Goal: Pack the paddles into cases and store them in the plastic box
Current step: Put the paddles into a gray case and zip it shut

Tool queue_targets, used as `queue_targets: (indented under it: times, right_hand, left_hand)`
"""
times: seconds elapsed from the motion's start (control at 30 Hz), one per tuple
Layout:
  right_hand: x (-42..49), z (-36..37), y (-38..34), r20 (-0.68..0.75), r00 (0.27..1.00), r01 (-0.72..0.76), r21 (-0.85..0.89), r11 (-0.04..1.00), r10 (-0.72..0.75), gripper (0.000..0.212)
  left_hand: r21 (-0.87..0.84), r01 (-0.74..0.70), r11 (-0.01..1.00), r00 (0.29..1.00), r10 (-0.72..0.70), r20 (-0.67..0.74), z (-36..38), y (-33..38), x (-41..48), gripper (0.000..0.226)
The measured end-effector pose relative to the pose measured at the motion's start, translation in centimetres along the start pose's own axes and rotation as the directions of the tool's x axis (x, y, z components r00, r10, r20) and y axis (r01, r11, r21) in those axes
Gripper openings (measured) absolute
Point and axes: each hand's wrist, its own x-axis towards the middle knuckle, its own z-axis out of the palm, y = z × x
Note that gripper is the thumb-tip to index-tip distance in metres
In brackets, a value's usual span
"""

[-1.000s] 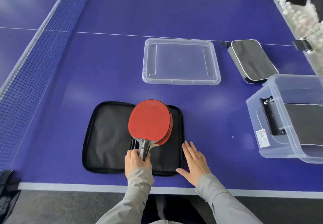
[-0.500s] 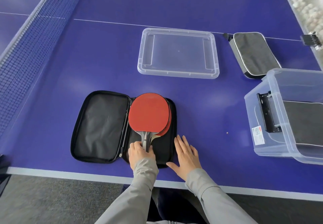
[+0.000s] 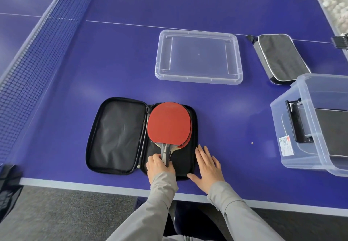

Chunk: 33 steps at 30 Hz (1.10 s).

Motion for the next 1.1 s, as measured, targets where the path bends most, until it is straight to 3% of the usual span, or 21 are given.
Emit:
queue_targets:
  times: [0.23,0.4,0.47,0.53,0.6,0.67,0.8,0.93,1.1]
  right_hand:
    - [0.1,-0.2,-0.4,0.003,1.000,-0.018,0.010,1.000,0.018,0.089]
    - [-0.1,-0.4,-0.2,0.003,1.000,-0.010,0.011,1.000,0.010,0.089]
    - [-0.1,-0.4,-0.2,0.010,1.000,-0.005,0.035,0.999,0.004,0.088]
    - [0.0,-0.5,-0.2,0.014,1.000,-0.008,0.062,0.998,0.007,0.089]
    - [0.0,-0.5,-0.3,0.016,1.000,-0.017,0.072,0.997,0.016,0.089]
    - [0.0,-0.5,-0.6,0.020,0.999,-0.030,0.079,0.996,0.029,0.089]
    - [0.0,-0.4,-1.1,0.020,0.998,-0.057,0.105,0.993,0.055,0.089]
    - [0.1,-0.4,-1.3,0.028,0.997,-0.080,0.112,0.991,0.077,0.089]
    - [0.0,0.0,-2.8,0.011,0.985,-0.171,0.129,0.977,0.171,0.089]
  left_hand:
    - [-0.029,0.018,0.999,0.999,-0.017,0.032,-0.4,0.0,-0.1,0.040]
    - [-0.255,0.023,0.967,0.998,-0.008,0.059,-2.2,-0.4,0.2,0.047]
    - [-0.287,-0.049,0.957,0.998,0.033,-0.061,-4.1,-1.8,1.2,0.046]
    - [-0.206,-0.089,0.974,0.969,0.037,-0.244,-6.6,-3.7,2.7,0.045]
    - [-0.152,-0.007,0.988,0.923,-0.052,-0.382,-9.2,-6.0,4.4,0.051]
    - [-0.148,0.131,0.980,0.891,-0.182,-0.417,-11.5,-8.2,6.0,0.062]
    - [-0.172,0.334,0.927,0.880,-0.372,-0.295,-14.4,-11.7,8.4,0.066]
    - [-0.210,0.283,0.936,0.927,-0.324,-0.191,-14.7,-13.4,9.7,0.039]
    - [-0.370,0.225,0.901,0.951,-0.286,-0.119,-15.0,-14.1,9.7,0.035]
